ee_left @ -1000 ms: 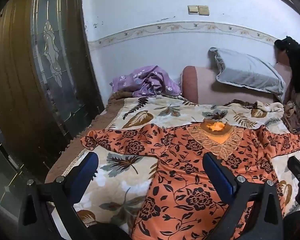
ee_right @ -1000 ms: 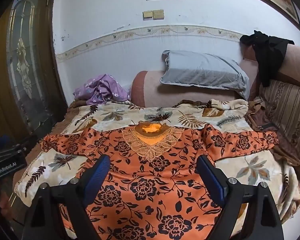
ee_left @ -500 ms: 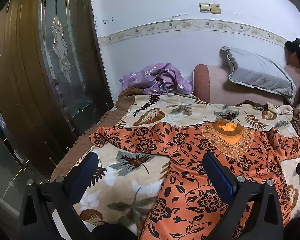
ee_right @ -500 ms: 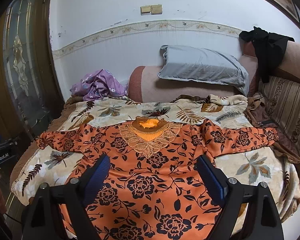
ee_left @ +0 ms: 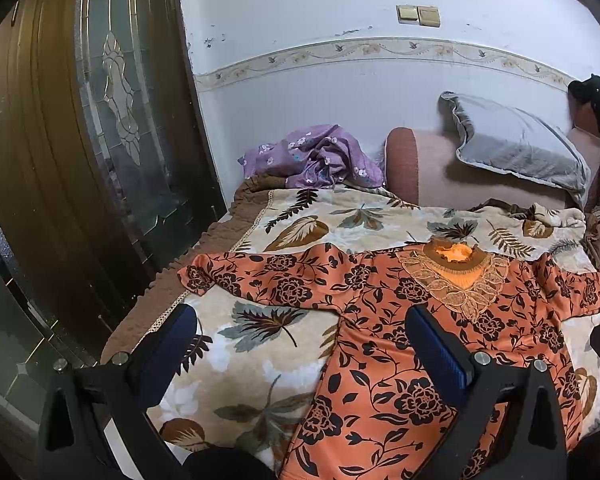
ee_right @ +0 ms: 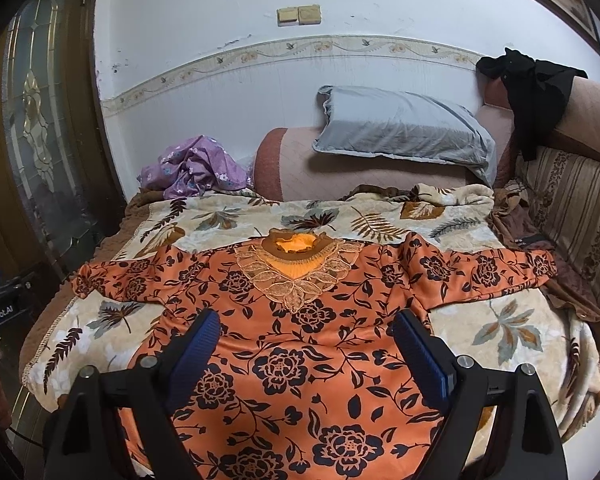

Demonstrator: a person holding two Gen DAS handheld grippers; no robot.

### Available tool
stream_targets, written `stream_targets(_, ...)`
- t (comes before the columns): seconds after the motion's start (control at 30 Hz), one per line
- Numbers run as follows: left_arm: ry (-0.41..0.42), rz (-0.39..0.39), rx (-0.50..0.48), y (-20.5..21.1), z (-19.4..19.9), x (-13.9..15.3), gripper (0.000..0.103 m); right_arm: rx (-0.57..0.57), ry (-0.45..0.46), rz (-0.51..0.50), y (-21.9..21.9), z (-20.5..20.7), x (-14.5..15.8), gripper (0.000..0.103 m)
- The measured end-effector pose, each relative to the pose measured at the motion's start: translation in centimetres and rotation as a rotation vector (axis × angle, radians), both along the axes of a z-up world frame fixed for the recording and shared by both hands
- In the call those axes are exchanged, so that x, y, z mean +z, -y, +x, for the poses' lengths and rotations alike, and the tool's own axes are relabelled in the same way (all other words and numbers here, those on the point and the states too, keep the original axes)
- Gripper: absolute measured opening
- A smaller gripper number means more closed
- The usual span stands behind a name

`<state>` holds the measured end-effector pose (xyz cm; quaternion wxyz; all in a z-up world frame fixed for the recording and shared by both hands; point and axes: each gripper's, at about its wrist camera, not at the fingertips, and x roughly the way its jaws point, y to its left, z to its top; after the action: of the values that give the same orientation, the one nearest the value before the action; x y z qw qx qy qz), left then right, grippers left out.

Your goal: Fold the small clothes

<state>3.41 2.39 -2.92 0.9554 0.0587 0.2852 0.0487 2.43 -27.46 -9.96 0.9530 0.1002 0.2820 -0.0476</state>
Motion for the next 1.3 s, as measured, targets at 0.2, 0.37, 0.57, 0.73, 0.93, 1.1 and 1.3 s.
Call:
stream_targets(0.2,-0.003,0.002,0.001,0.07,0.04,-0.02,0.103,-0.006,-0.003,0.003,0.08,-0.14,-0.11,0.090)
stream_targets(0.37,-0.001,0.000,-0.001,-0.01,-0.16,-0.10,0.103,-0.005,-0.007,0.002,-0.02,-0.10,-0.15,0.090)
stream_targets(0.57,-0.007,-0.003,-0.001,-0.06,-0.27,-0.29,0.103,-0.007,-0.023,0.004,-0.17,-0.10,-0.50,0.090)
stream_targets(0.73,-0.014,-0.005,-0.003,-0.11,-0.27,-0.46,0.103,-0.002,-0.027,0.000,-0.33,0.03,-0.54,0.090)
stream_targets(0.93,-0.016,-0.005,-0.007,-0.10,-0.15,-0.51,0.103,0.002,-0.025,-0.005,-0.50,0.06,-0.54,0.090)
stream_targets(1.1,-0.011,-0.003,-0.010,0.03,-0.17,-0.41,0.103,-0.003,-0.022,-0.004,-0.27,-0.04,-0.36,0.090)
stream_targets(1.3,-0.014,-0.003,-0.014,0.08,-0.25,-0.45,0.103,-0.015,-0.020,0.005,0.21,-0.23,-0.21,0.090)
